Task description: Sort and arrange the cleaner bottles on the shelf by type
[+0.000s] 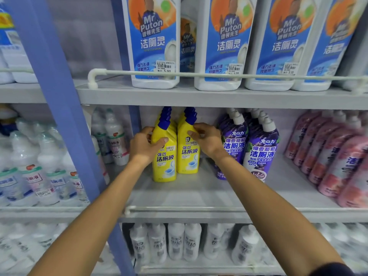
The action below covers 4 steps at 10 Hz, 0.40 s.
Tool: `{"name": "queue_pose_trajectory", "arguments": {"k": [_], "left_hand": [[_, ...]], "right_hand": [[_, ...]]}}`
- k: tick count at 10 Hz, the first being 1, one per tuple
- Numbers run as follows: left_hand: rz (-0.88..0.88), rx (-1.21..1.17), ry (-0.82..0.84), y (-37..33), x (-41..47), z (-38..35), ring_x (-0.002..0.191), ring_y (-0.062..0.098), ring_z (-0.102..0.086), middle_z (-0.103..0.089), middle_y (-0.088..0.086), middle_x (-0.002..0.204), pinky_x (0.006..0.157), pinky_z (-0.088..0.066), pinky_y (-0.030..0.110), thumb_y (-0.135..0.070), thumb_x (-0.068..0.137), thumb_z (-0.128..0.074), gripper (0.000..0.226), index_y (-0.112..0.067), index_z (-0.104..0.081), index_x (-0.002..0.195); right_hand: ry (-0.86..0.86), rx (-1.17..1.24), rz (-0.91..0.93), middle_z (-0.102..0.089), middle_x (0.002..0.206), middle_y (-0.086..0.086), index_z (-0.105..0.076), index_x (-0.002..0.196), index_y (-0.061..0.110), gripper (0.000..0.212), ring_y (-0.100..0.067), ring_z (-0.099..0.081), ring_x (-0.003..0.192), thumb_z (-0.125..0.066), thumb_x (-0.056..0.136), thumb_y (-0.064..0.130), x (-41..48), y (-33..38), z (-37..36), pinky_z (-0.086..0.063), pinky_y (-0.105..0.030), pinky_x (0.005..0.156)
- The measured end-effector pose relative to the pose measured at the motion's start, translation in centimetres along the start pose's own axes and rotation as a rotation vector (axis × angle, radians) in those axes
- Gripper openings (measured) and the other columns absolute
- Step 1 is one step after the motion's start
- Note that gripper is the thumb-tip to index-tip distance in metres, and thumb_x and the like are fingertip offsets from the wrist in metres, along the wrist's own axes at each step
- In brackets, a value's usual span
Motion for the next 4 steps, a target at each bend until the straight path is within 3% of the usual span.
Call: {"name": "queue_pose_trajectory", "arguments": {"k": [2,3,4], "left_hand": [[0.007,-0.005,0.108,0.3,-0.9,0.2,0.092,0.022,-0.074,-0.077,-0.004,0.096,0.088,-0.060,0.046,-0.068,0.063,-0.071,0.059,-0.034,-0.068,0.111],[0.016,-0.106,0.138,-0.2,-3.3,0.8,0.094,-0.002,-0.070,-0.073,-0.020,0.099,0.099,-0.056,0.041,-0.045,0.083,-0.079,0.030,-0.043,-0.063,0.108],[-0.003,-0.188,0.124,-2.7,-7.2,1.9,0.087,-0.027,-0.060,-0.067,-0.039,0.094,0.089,-0.050,0.007,-0.025,0.097,-0.071,0.032,-0.040,-0.056,0.121]], "right_hand": [[0.061,-0.152,0.002,-0.073,0.114,-0.015,-0.070,0.120,0.005,0.038,-0.033,-0.066,0.107,-0.061,0.102,0.038,-2.7,1.2,1.9,-0.052,-0.036,0.094],[0.100,-0.064,-0.014,-0.073,0.112,-0.005,-0.070,0.119,0.013,0.038,-0.026,-0.067,0.108,-0.051,0.106,0.044,-6.2,1.9,3.8,-0.049,-0.031,0.084],[0.015,0.129,-0.036,-0.071,0.114,-0.001,-0.070,0.122,0.017,0.040,-0.018,-0.063,0.105,-0.047,0.107,0.045,-10.6,2.4,7.2,-0.048,-0.026,0.088]]}}
Point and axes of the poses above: each hand's wrist, its own x-axis towards the middle knuckle, its own z-axis out of the back of the hand, y = z × x, the point moved 2 cm from there along x, towards the middle knuckle
